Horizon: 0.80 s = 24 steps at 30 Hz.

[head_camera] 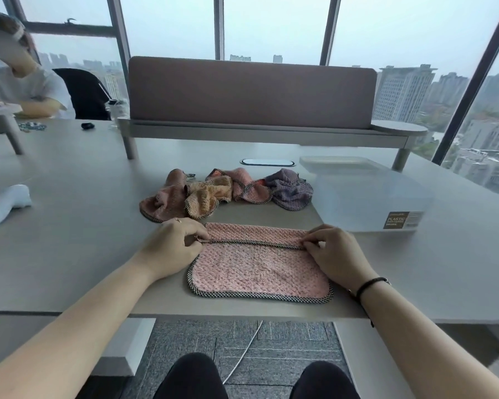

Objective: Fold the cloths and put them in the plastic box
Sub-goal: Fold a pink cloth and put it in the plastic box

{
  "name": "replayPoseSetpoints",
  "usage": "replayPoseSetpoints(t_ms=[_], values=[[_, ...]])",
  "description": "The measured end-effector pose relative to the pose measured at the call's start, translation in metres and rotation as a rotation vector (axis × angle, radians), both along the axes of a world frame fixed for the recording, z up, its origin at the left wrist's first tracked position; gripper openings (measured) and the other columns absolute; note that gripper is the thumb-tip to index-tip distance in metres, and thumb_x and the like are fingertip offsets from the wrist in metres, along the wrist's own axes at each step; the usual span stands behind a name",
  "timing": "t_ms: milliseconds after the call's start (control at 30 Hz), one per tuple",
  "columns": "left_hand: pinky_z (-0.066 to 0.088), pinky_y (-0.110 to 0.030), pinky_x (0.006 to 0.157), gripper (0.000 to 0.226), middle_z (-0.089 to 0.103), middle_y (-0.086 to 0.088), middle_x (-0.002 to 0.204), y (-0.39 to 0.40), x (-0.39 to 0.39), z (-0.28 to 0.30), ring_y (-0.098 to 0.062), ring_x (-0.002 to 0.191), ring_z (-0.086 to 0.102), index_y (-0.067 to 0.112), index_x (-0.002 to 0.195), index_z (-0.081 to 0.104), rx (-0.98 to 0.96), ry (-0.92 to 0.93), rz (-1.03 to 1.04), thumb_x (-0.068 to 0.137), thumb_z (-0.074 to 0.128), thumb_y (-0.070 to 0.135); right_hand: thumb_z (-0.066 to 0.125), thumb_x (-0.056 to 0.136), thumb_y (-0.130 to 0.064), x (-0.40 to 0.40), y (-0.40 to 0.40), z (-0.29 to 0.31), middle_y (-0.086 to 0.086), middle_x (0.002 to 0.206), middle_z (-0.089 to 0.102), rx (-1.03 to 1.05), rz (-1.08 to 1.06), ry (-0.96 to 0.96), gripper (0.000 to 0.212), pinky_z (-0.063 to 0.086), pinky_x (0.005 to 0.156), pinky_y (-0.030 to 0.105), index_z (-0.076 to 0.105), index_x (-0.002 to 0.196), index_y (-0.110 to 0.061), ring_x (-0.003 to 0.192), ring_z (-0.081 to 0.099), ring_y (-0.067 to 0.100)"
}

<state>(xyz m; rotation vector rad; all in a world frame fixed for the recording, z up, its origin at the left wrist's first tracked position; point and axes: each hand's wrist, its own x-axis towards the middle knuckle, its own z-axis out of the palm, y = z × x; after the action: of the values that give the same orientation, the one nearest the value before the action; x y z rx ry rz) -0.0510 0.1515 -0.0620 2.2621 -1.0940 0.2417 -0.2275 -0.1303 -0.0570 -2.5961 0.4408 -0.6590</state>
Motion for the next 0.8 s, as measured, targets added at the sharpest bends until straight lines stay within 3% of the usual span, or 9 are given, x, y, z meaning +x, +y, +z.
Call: replayPoseSetpoints(t_ms=[133, 233, 333, 400, 467, 567, 667, 800], values=[[0.049, -0.041, 0.1, 0.037, 0.068, 0.016, 0.116, 0.002, -0.002, 0.002, -0.01, 0.111, 0.06, 0.035, 0.101, 0.076, 0.071, 0.022, 0.006, 0.075, 0.053, 0.047, 0.065, 0.09, -0.02, 0.001, 0.003, 0.0, -0.009, 0.109, 0.073, -0.058, -0.015, 0.011, 0.016, 0.047, 0.095, 0.033, 0.08, 0.096, -0.023, 0.105, 0.062, 0.021], [0.046, -0.037, 0.1, 0.042, 0.066, 0.011, 0.119, 0.006, -0.008, 0.004, -0.01, 0.113, 0.059, 0.032, 0.106, 0.074, 0.001, 0.032, -0.047, 0.072, 0.057, 0.051, 0.071, 0.086, -0.027, -0.008, 0.008, 0.004, -0.015, 0.106, 0.073, -0.011, 0.038, -0.099, 0.01, 0.048, 0.096, 0.037, 0.079, 0.091, -0.027, 0.106, 0.06, 0.013], [0.041, -0.024, 0.089, 0.028, 0.066, 0.007, 0.102, 0.013, -0.022, 0.009, -0.008, 0.099, 0.059, 0.033, 0.09, 0.077, -0.114, 0.149, -0.202, 0.069, 0.071, 0.049, 0.079, 0.073, -0.045, -0.029, 0.015, 0.007, -0.021, 0.099, 0.068, 0.068, 0.144, -0.133, 0.014, 0.045, 0.093, 0.033, 0.077, 0.079, -0.033, 0.105, 0.055, 0.005], [0.038, -0.023, 0.085, 0.026, 0.065, 0.002, 0.093, 0.018, -0.03, 0.01, -0.008, 0.094, 0.058, 0.032, 0.078, 0.079, -0.076, 0.25, -0.29, 0.064, 0.079, 0.054, 0.078, 0.064, -0.061, -0.043, 0.021, 0.007, -0.021, 0.092, 0.065, 0.081, 0.255, -0.059, 0.028, 0.043, 0.09, 0.029, 0.075, 0.073, -0.034, 0.103, 0.052, 0.005], [0.037, -0.021, 0.085, 0.029, 0.064, 0.009, 0.094, 0.02, -0.032, 0.012, -0.006, 0.094, 0.056, 0.033, 0.078, 0.079, 0.014, 0.273, -0.341, 0.062, 0.083, 0.056, 0.075, 0.06, -0.069, -0.05, 0.026, 0.005, -0.019, 0.091, 0.062, 0.047, 0.353, 0.041, 0.037, 0.042, 0.09, 0.03, 0.075, 0.077, -0.036, 0.103, 0.05, 0.005], [0.033, -0.011, 0.094, 0.04, 0.057, 0.026, 0.108, 0.018, -0.034, 0.013, -0.004, 0.109, 0.052, 0.04, 0.088, 0.077, 0.123, 0.202, -0.351, 0.056, 0.084, 0.063, 0.07, 0.065, -0.07, -0.047, 0.029, 0.002, -0.023, 0.094, 0.059, -0.019, 0.398, 0.106, 0.036, 0.04, 0.096, 0.033, 0.072, 0.083, -0.039, 0.105, 0.049, 0.003], [0.032, -0.013, 0.099, 0.041, 0.057, 0.026, 0.11, 0.016, -0.036, 0.011, -0.003, 0.109, 0.051, 0.043, 0.088, 0.077, 0.116, 0.205, -0.332, 0.055, 0.081, 0.068, 0.058, 0.075, -0.065, -0.043, 0.03, 0.0, -0.023, 0.093, 0.059, -0.048, 0.378, 0.099, 0.026, 0.041, 0.095, 0.037, 0.065, 0.079, -0.041, 0.101, 0.051, 0.001], [0.046, -0.024, 0.086, 0.009, 0.067, 0.017, 0.095, 0.015, -0.036, 0.006, -0.009, 0.093, 0.061, 0.033, 0.077, 0.077, -0.009, 0.172, -0.294, 0.073, 0.084, 0.038, 0.067, 0.086, -0.039, -0.044, 0.031, 0.001, -0.016, 0.083, 0.063, 0.027, 0.313, 0.051, 0.011, 0.048, 0.079, 0.029, 0.059, 0.079, -0.034, 0.083, 0.057, 0.003]])
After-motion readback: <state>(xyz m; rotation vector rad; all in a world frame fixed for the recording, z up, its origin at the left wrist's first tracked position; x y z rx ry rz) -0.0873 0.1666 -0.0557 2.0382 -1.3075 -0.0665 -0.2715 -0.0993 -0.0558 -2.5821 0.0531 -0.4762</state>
